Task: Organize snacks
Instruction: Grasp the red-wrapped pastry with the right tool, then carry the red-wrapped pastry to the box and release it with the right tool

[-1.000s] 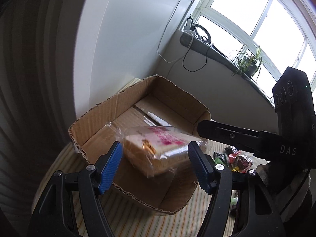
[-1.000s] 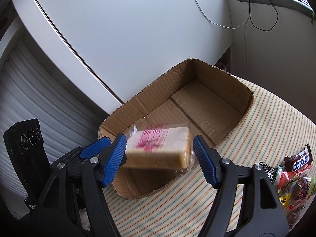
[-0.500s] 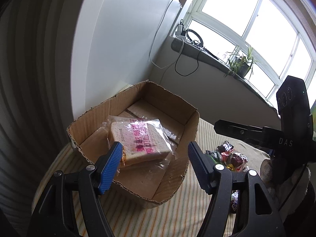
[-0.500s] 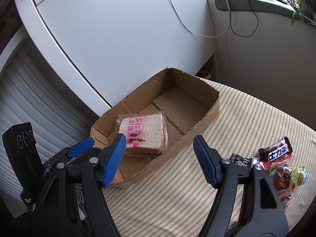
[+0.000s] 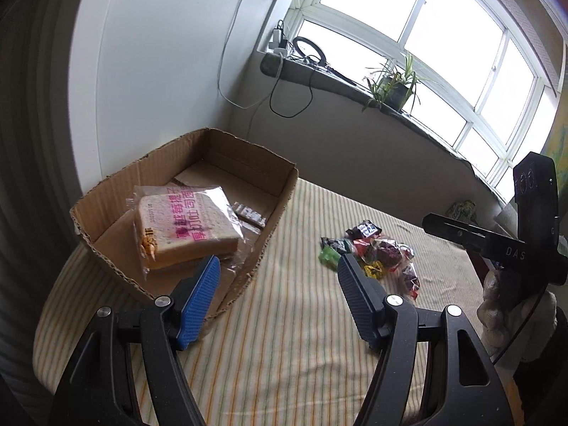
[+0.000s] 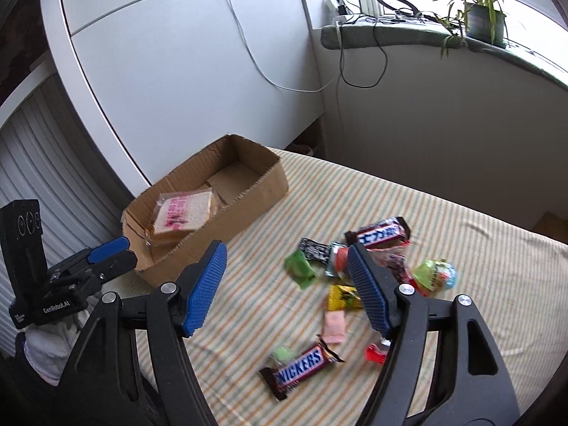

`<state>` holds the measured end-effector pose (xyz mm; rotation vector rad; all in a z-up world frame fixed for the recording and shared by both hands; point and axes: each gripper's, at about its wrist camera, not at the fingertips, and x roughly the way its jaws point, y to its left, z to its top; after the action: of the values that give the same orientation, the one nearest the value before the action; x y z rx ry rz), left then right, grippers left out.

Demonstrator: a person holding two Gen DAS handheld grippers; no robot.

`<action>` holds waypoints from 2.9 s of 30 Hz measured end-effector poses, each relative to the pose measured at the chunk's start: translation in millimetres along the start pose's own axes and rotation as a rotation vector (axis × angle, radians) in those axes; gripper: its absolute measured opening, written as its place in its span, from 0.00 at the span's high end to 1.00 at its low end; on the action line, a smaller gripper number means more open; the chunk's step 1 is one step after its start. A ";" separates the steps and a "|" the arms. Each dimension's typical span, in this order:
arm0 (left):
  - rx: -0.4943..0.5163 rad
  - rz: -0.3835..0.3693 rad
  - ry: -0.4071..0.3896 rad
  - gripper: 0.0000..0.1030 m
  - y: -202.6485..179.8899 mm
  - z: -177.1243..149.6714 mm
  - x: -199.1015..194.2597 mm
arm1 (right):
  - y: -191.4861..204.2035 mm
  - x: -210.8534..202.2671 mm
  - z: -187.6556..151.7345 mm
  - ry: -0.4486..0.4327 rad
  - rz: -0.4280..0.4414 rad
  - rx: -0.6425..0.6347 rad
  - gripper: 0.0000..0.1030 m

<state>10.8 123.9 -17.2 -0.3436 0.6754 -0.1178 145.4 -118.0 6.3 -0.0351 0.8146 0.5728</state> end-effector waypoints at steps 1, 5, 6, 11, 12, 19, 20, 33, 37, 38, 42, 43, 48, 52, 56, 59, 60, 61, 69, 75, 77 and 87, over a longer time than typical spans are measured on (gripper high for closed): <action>0.011 -0.007 0.006 0.34 -4.6 -2.3 1.1 | -7.4 -4.3 -3.9 0.001 -0.014 0.009 0.29; 0.058 -0.027 0.033 0.34 -23.8 -11.3 10.2 | -34.8 -15.3 -21.2 0.025 -0.022 0.076 0.29; 0.068 -0.030 0.042 0.34 -28.1 -14.0 12.8 | -41.6 -18.3 -26.3 0.030 -0.026 0.090 0.29; 0.100 -0.055 0.086 0.34 -44.0 -23.8 27.1 | -70.0 -21.7 -46.9 0.054 -0.070 0.143 0.29; 0.107 -0.062 0.097 0.34 -47.3 -26.1 29.8 | -75.0 -20.3 -50.8 0.063 -0.075 0.159 0.29; 0.167 -0.126 0.167 0.47 -75.8 -45.8 41.2 | -98.2 -3.1 -63.0 0.107 -0.065 0.240 0.29; 0.175 -0.131 0.175 0.48 -78.2 -47.8 42.3 | -98.5 -0.1 -63.6 0.112 -0.061 0.240 0.29; 0.392 -0.134 0.306 0.70 -100.1 -59.5 78.5 | -106.2 27.1 -66.6 0.159 0.003 0.298 0.36; 0.440 -0.119 0.333 0.70 -106.3 -60.2 88.7 | -107.4 29.9 -68.0 0.165 0.007 0.302 0.36; 0.448 -0.117 0.338 0.70 -107.8 -60.8 91.4 | -107.3 30.6 -68.3 0.167 0.007 0.302 0.36; 0.476 -0.111 0.347 0.70 -112.8 -62.7 98.3 | -107.7 34.1 -68.6 0.174 0.012 0.299 0.36; 0.479 -0.110 0.349 0.70 -114.0 -63.0 100.4 | -107.4 35.2 -68.6 0.175 0.010 0.296 0.36; 0.472 -0.107 0.355 0.70 -116.3 -64.7 111.4 | -104.6 42.7 -67.8 0.190 0.006 0.282 0.36; 0.445 -0.115 0.351 0.73 -115.1 -63.0 115.6 | -101.7 49.4 -65.9 0.199 0.001 0.274 0.37; 0.426 -0.119 0.341 0.78 -113.8 -61.7 118.4 | -100.1 59.5 -64.5 0.222 -0.003 0.267 0.42; 0.415 -0.125 0.336 0.79 -113.1 -61.9 118.1 | -102.6 68.8 -65.4 0.245 0.006 0.281 0.48; 0.410 -0.128 0.335 0.79 -112.5 -61.8 118.0 | -103.0 70.1 -65.1 0.241 0.006 0.281 0.49; 0.406 -0.130 0.335 0.79 -112.0 -61.7 117.6 | -102.9 70.8 -64.6 0.240 0.002 0.278 0.52; 0.395 -0.134 0.327 0.79 -109.7 -63.2 111.7 | -101.4 65.9 -68.6 0.228 0.005 0.274 0.60; 0.384 -0.138 0.318 0.79 -107.9 -62.1 104.6 | -101.5 52.8 -71.9 0.198 -0.001 0.274 0.61; 0.382 -0.140 0.310 0.79 -107.9 -61.4 101.2 | -101.0 46.4 -72.0 0.187 -0.007 0.267 0.61; 0.348 -0.152 0.239 0.79 -101.9 -43.3 75.0 | -81.2 22.0 -56.7 0.129 -0.010 0.210 0.61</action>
<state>42.1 0.4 -57.5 -0.0446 0.8484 -0.4206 159.2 -190.5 -63.4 0.1174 0.9958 0.4762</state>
